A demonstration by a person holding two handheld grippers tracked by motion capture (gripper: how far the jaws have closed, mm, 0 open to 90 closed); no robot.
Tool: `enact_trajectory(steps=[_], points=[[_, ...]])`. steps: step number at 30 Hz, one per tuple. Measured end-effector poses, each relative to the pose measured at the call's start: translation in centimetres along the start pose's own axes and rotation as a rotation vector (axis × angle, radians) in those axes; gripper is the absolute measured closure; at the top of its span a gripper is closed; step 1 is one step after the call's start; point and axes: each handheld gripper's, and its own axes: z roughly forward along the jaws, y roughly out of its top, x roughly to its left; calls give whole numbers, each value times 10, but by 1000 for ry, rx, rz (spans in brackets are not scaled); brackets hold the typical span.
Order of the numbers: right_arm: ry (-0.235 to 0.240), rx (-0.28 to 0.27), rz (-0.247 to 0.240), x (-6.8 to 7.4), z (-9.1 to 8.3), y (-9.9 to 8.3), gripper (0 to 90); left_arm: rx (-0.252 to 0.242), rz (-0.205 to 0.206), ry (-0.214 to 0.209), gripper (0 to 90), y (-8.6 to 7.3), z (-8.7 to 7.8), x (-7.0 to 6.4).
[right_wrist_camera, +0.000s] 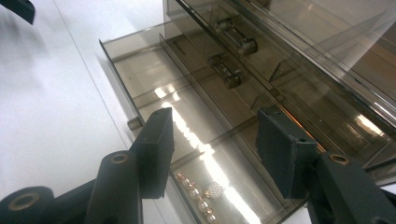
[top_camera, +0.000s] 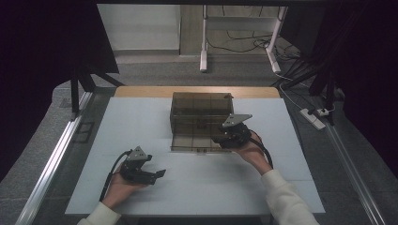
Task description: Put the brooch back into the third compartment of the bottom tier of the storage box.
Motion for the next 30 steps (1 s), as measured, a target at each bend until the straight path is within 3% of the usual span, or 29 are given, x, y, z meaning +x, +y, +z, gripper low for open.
enact_trajectory(steps=[21,30], points=[[40,-49,0,12,-3,10,462,-1,-4,0,155,0,0,0],[83,-63,9,20,-2,14,460,-3,-2,3,155,0,0,1]])
